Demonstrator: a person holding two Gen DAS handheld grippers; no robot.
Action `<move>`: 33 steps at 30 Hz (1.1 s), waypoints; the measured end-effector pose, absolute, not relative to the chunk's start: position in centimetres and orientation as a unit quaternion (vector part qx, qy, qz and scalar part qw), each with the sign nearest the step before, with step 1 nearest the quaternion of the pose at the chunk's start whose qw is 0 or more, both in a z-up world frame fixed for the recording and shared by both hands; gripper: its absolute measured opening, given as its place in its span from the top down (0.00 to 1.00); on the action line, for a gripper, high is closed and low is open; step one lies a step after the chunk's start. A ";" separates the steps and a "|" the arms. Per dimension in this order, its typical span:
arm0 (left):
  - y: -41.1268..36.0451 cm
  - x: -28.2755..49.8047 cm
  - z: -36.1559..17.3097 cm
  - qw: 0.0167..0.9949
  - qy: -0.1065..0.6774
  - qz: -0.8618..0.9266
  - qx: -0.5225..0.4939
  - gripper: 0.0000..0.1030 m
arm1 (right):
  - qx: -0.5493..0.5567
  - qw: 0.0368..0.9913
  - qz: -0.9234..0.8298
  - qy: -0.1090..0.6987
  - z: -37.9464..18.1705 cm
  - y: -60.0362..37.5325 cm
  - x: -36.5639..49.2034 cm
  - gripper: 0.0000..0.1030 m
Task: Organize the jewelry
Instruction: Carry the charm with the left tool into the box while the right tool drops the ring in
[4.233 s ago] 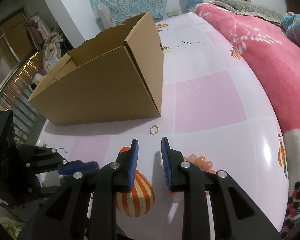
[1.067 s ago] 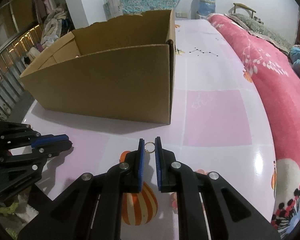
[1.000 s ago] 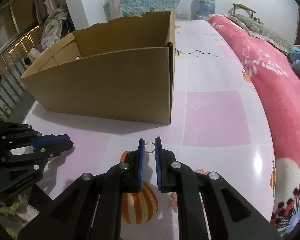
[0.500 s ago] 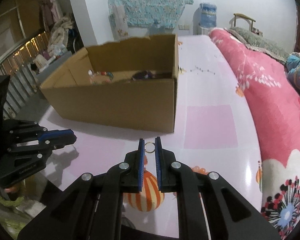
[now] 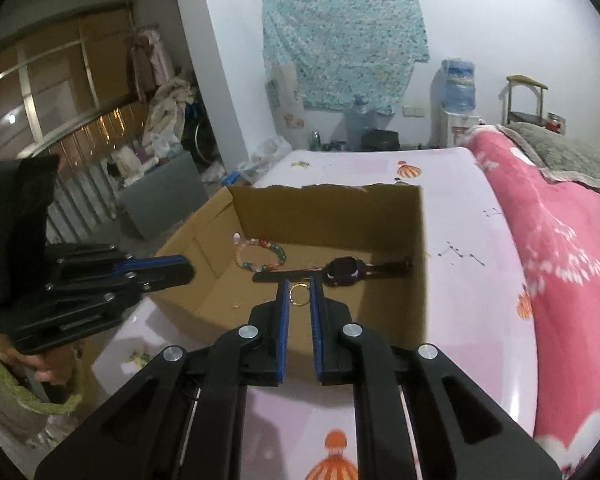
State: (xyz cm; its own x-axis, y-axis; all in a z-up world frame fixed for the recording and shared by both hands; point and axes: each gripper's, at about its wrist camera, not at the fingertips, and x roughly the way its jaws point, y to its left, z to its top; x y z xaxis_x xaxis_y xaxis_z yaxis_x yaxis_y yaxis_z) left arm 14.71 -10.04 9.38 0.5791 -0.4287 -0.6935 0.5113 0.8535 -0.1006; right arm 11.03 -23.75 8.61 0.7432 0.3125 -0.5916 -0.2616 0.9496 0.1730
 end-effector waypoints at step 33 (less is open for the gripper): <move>-8.4 16.7 7.7 0.887 0.401 -0.228 -0.016 0.49 | 0.101 0.941 0.068 0.315 10.2 -30.7 9.5 0.69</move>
